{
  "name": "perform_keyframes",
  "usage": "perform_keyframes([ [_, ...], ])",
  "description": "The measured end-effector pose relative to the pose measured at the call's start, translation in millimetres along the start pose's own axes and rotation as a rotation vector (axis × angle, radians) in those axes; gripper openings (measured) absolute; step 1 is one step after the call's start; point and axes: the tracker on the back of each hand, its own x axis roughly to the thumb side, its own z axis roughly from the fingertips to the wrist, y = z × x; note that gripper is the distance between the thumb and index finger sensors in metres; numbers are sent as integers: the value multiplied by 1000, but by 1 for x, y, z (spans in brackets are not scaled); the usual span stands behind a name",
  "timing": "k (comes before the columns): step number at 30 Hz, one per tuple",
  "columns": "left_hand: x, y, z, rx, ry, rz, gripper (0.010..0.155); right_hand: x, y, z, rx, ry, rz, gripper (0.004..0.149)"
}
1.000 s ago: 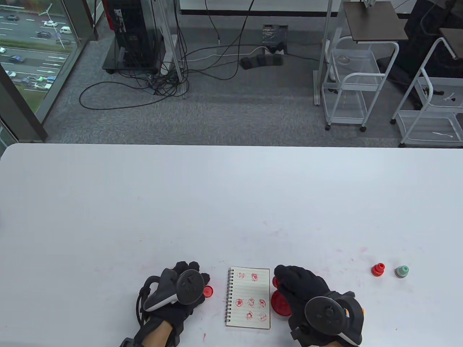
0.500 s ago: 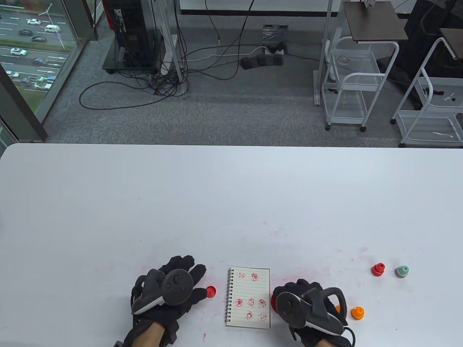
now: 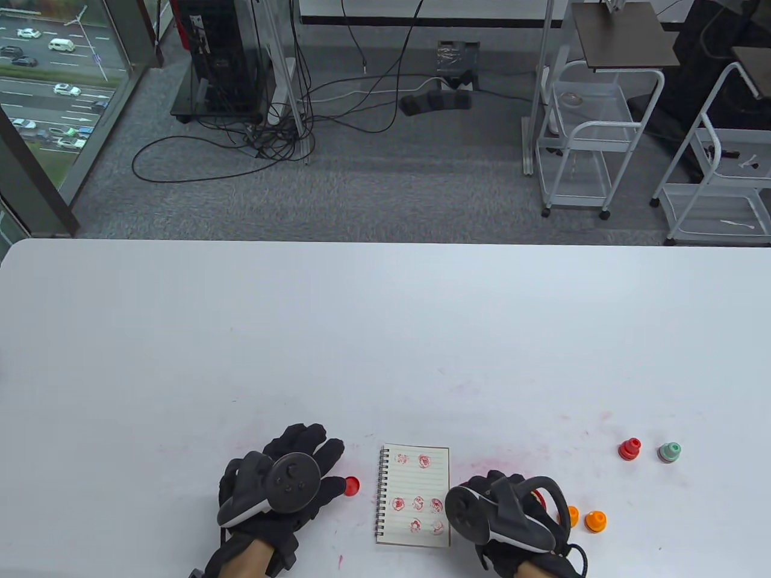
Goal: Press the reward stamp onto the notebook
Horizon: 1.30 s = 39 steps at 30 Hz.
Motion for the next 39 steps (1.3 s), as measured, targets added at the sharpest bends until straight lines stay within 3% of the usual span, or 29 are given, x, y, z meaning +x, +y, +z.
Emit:
perform_keyframes([
  [12, -1, 3, 0, 13, -6, 6, 70, -5, -3, -6, 41, 24, -4, 41],
  [14, -1, 4, 1, 13, -5, 1, 70, -7, -10, -4, -20, 47, -28, 42],
  [17, -2, 6, 2, 25, -4, 4, 71, -14, -27, -2, -97, 50, -207, 43],
  [22, -1, 9, 3, 39, -13, -3, 70, -3, -45, -10, -214, -54, -362, 45],
  [29, 0, 10, 4, 44, -18, -7, 71, 35, -31, -40, -189, -151, -240, 45],
  [39, 1, 11, 3, 36, -28, -12, 71, 54, -17, -58, -162, -196, -177, 44],
])
